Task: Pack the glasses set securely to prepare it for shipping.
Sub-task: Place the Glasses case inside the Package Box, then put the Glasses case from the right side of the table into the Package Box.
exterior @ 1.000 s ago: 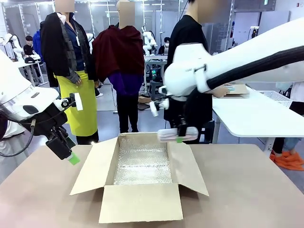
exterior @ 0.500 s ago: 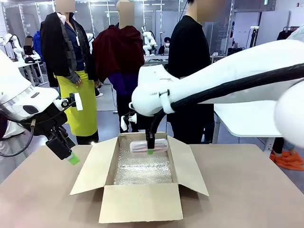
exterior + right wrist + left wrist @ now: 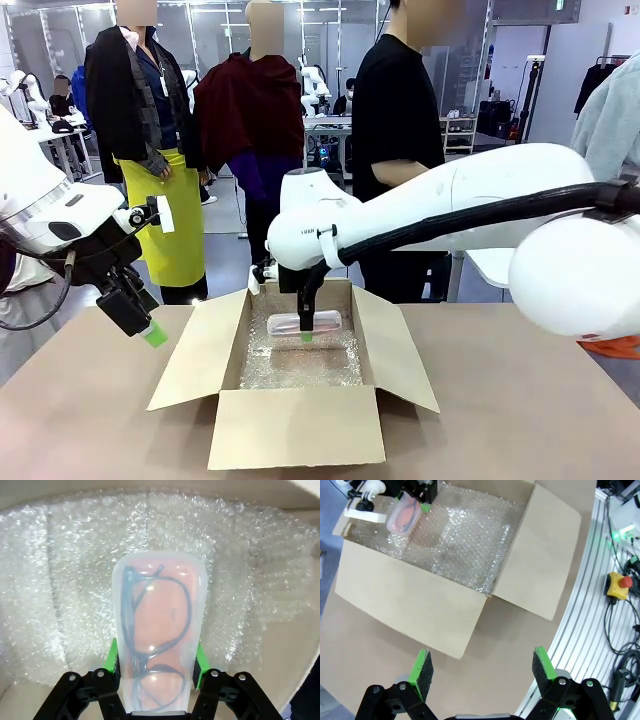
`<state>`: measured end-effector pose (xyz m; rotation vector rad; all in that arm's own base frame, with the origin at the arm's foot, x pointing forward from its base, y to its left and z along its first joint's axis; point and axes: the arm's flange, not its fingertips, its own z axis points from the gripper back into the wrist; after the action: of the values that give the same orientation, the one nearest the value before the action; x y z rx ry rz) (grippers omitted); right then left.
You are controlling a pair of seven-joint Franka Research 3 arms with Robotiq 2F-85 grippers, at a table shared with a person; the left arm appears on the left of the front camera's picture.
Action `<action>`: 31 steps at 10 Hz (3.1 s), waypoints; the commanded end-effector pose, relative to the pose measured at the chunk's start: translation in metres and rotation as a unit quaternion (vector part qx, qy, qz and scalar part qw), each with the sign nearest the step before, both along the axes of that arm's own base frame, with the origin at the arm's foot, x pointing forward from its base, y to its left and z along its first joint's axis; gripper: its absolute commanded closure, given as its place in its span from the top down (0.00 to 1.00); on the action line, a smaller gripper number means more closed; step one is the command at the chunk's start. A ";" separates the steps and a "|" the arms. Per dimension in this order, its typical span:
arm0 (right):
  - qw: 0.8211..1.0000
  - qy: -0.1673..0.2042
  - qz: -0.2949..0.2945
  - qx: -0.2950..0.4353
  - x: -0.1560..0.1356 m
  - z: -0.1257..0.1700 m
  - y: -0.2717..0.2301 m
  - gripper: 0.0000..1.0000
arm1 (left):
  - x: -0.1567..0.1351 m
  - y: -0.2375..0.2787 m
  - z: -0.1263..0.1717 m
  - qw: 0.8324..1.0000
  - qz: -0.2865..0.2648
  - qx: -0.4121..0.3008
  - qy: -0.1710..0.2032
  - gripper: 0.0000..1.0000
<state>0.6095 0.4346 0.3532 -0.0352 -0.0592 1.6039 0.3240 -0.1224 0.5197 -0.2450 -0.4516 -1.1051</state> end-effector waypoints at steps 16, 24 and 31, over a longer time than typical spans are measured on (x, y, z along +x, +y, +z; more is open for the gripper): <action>1.000 -0.004 -0.009 0.001 0.010 -0.005 -0.005 1.00 | -0.002 0.001 0.000 1.000 -0.005 -0.005 0.004 1.00; 0.991 -0.045 -0.121 0.019 -0.037 0.090 -0.048 1.00 | -0.002 0.001 0.000 1.000 -0.005 -0.005 0.004 1.00; 0.906 -0.079 -0.402 0.102 -0.126 0.128 -0.177 1.00 | -0.002 0.001 0.000 1.000 -0.005 -0.005 0.004 1.00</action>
<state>0.5100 0.2760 0.4950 -0.0345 -0.2335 0.8550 0.3240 -0.1224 0.5194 -0.2445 -0.4507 -1.1048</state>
